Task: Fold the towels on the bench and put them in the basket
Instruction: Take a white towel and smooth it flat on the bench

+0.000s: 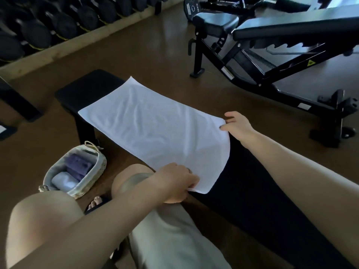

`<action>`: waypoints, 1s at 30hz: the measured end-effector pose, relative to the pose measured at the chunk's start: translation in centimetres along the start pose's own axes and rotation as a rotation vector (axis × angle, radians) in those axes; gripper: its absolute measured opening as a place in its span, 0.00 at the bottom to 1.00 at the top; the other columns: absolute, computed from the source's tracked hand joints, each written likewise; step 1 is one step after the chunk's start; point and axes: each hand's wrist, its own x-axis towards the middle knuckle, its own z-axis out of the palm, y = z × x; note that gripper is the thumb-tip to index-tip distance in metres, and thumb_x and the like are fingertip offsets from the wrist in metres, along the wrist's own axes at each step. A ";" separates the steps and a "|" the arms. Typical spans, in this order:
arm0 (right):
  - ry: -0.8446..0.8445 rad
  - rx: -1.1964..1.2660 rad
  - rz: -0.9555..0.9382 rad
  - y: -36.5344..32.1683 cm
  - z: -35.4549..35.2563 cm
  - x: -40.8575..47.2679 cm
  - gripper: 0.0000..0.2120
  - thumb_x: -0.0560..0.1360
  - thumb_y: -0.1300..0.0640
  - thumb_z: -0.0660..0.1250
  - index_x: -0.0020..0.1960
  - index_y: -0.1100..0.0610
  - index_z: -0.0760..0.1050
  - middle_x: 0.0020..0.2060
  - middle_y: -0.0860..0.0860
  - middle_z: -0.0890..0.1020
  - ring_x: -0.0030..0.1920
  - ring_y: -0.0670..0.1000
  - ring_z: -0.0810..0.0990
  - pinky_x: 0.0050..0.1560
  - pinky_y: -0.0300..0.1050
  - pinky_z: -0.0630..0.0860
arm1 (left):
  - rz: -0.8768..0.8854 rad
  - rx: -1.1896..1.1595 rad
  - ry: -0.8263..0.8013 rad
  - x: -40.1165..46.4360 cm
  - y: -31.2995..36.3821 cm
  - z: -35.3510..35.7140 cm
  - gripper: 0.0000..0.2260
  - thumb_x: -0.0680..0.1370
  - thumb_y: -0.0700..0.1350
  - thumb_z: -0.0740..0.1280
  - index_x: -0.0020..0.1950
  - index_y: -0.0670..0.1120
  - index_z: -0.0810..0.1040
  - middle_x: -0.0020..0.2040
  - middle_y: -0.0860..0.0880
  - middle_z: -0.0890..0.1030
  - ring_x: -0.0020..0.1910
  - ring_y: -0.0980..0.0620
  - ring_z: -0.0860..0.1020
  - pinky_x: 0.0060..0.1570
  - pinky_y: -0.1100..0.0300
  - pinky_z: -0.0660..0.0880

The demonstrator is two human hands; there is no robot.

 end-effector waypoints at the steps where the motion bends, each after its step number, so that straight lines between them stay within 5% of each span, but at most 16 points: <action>1: 0.027 -0.016 -0.016 -0.1 0.0 0.0 0.29 0.74 0.63 0.73 0.74 0.55 0.71 0.64 0.54 0.77 0.64 0.56 0.77 0.60 0.47 0.73 | 0.017 0.062 0.002 -0.1 0.1 0.2 0.05 0.78 0.44 0.63 0.50 0.52 0.68 0.52 0.48 0.76 0.51 0.46 0.74 0.51 0.55 0.67; 6: 0.121 -0.189 -0.137 -0.5 -0.9 0.1 0.19 0.74 0.58 0.72 0.65 0.54 0.76 0.54 0.51 0.78 0.52 0.51 0.77 0.41 0.38 0.69 | 0.052 0.112 0.043 -0.4 0.5 0.9 0.02 0.79 0.44 0.62 0.51 0.49 0.72 0.52 0.47 0.76 0.53 0.44 0.75 0.47 0.53 0.68; 10: 0.125 -0.328 -0.160 -0.2 -2.1 0.2 0.16 0.76 0.61 0.68 0.63 0.54 0.75 0.51 0.51 0.78 0.45 0.48 0.76 0.37 0.40 0.70 | 0.041 -0.040 0.037 -0.6 0.6 0.9 0.03 0.81 0.46 0.62 0.52 0.49 0.72 0.51 0.49 0.73 0.49 0.45 0.76 0.40 0.52 0.68; 14: 0.060 -0.454 -0.108 1.5 -2.9 0.1 0.12 0.78 0.60 0.67 0.61 0.56 0.76 0.52 0.53 0.79 0.51 0.54 0.79 0.48 0.47 0.75 | 0.056 -0.068 0.003 -1.2 0.2 1.1 0.02 0.81 0.47 0.62 0.53 0.50 0.72 0.51 0.50 0.73 0.49 0.45 0.76 0.40 0.53 0.67; 19: 0.009 -0.654 -0.053 3.0 -2.8 -0.9 0.11 0.80 0.57 0.63 0.61 0.58 0.74 0.53 0.55 0.79 0.50 0.57 0.79 0.47 0.50 0.76 | 0.023 -0.173 -0.057 -2.2 -1.0 1.4 0.03 0.77 0.44 0.65 0.50 0.52 0.74 0.49 0.52 0.74 0.48 0.47 0.76 0.44 0.52 0.73; 24: 0.229 -1.034 -0.394 1.7 -1.0 -1.7 0.20 0.81 0.54 0.63 0.71 0.57 0.68 0.64 0.59 0.75 0.62 0.61 0.76 0.59 0.55 0.73 | -0.075 -0.498 -0.013 -2.2 -1.2 0.1 0.07 0.79 0.50 0.62 0.53 0.56 0.78 0.49 0.57 0.78 0.49 0.53 0.78 0.54 0.51 0.77; 27: 0.162 -0.984 -0.539 0.7 2.3 -2.4 0.19 0.82 0.52 0.60 0.72 0.55 0.68 0.63 0.57 0.75 0.63 0.59 0.75 0.60 0.55 0.72 | -0.021 -0.437 -0.062 -1.5 0.1 0.1 0.07 0.81 0.53 0.62 0.53 0.56 0.79 0.48 0.57 0.80 0.48 0.53 0.79 0.53 0.49 0.78; 30: 0.125 -0.943 -0.491 1.0 4.3 -2.4 0.21 0.83 0.50 0.59 0.74 0.53 0.66 0.66 0.57 0.74 0.65 0.58 0.74 0.63 0.54 0.71 | 0.084 -0.210 -0.104 -0.9 2.5 0.7 0.10 0.80 0.56 0.67 0.48 0.50 0.76 0.46 0.51 0.78 0.43 0.48 0.77 0.44 0.50 0.78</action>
